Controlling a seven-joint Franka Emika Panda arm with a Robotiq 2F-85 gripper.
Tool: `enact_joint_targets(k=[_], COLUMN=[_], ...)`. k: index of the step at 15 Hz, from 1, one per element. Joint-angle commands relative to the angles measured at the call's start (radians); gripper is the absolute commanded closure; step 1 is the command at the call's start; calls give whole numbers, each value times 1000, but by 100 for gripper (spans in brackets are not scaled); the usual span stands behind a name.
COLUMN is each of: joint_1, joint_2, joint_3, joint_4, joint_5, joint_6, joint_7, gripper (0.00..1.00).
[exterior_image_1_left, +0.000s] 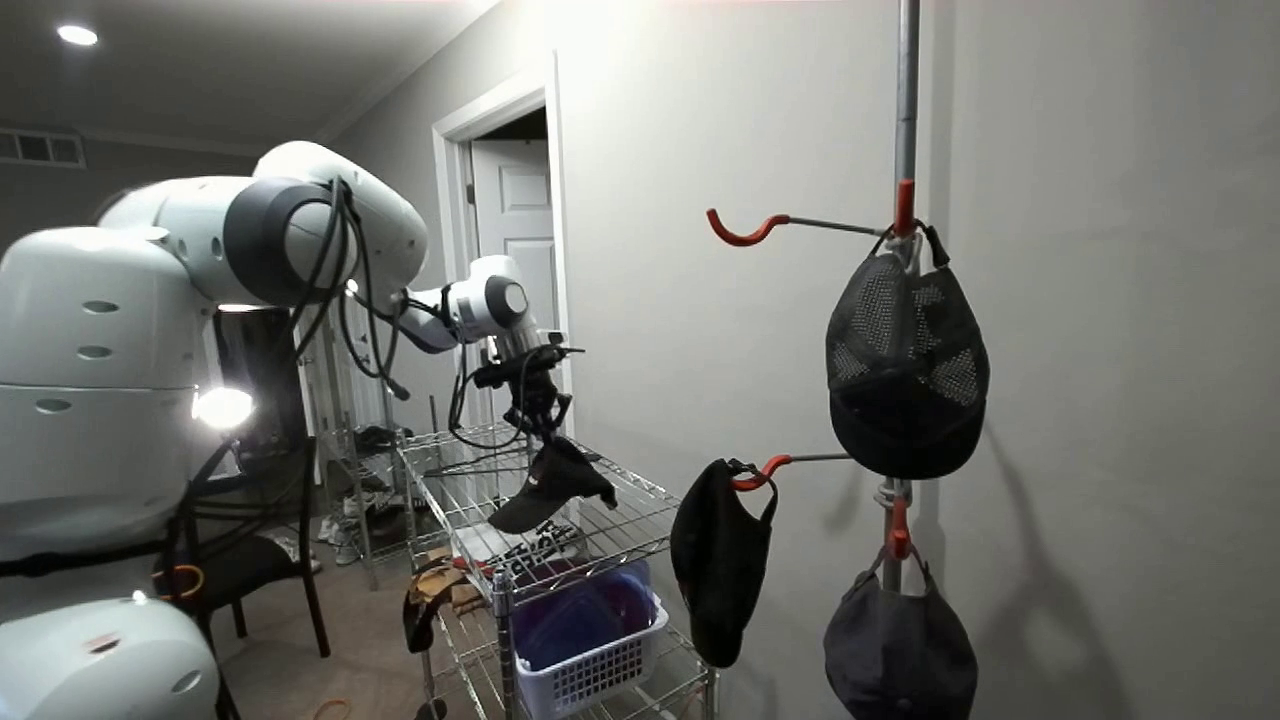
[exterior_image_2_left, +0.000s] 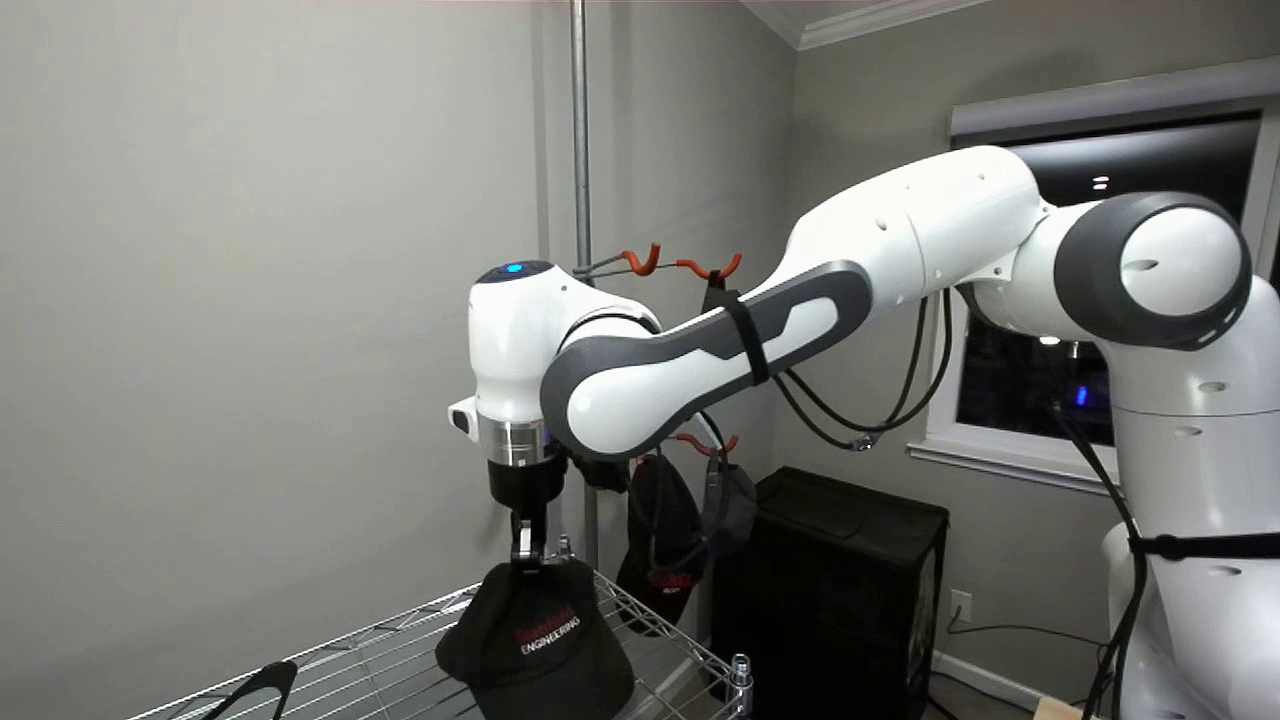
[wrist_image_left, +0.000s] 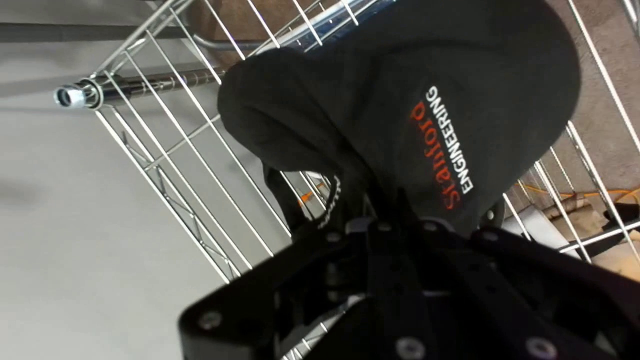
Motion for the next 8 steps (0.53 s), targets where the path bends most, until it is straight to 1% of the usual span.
enact_joint_targets(k=[1,4,8], joint_1=[30,47,52], joint_2=[-59,-76,-102], joint_3=[22,39,54], joint_4=[35,81,130], joint_5=[-118,-201,-290], joint_6=[-106,-176,-223], joint_7=[66,99,138], gripper=[97,96,97])
